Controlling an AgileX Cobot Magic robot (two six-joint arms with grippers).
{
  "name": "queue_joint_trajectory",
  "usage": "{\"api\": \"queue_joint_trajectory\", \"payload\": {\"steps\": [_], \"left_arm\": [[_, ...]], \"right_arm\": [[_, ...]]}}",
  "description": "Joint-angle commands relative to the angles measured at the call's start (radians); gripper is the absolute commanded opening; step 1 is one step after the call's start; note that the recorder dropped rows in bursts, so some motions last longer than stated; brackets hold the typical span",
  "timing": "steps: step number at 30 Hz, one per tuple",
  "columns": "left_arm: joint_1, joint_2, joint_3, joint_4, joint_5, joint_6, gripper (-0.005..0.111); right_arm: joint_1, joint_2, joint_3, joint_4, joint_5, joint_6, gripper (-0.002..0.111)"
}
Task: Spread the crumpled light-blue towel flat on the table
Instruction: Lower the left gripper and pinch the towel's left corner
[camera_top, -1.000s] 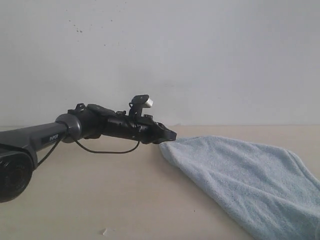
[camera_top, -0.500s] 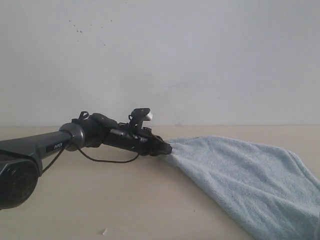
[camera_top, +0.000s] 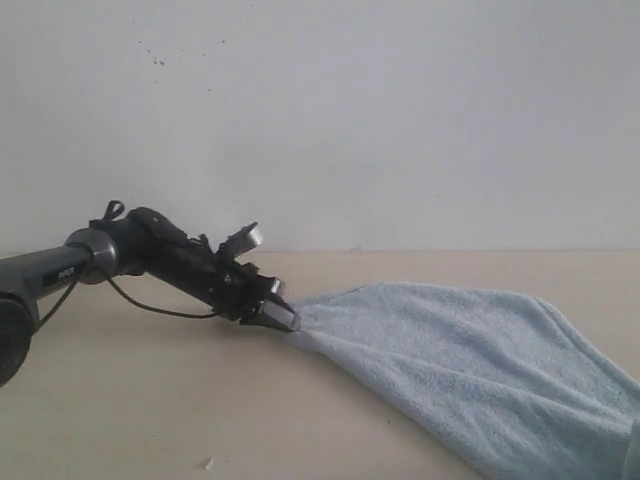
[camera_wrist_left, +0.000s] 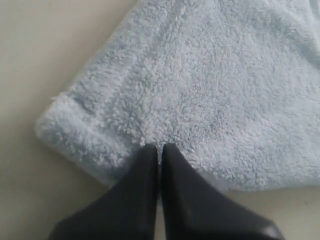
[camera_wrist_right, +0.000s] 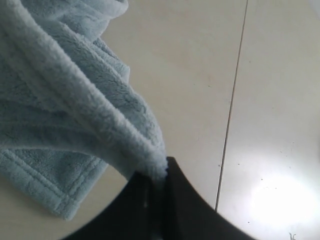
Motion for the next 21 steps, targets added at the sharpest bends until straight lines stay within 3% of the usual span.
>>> {"api": "queue_joint_trajectory", "payload": {"steps": [1,6,11,16,21], "left_arm": [[0.073,0.006,0.069,0.008,0.087,0.023,0.004],[0.108,-0.072,0.174,-0.038,0.087,0.082,0.004],[0.116,-0.077,0.177,-0.095,0.087,0.084,0.004],[0.099,-0.108,0.177,-0.226,0.087,0.204,0.004],[0.050,-0.193,0.177,-0.125,0.037,0.243,0.004]], "right_arm": [[0.000,-0.002,0.004,0.008,-0.020,0.000,0.001],[0.000,-0.016,0.004,0.035,-0.061,0.000,0.001],[0.000,-0.041,0.004,0.042,-0.073,-0.002,0.001],[0.000,-0.041,0.004,0.042,-0.065,-0.016,0.001],[0.000,-0.041,0.004,0.042,-0.069,-0.016,0.001]]}}
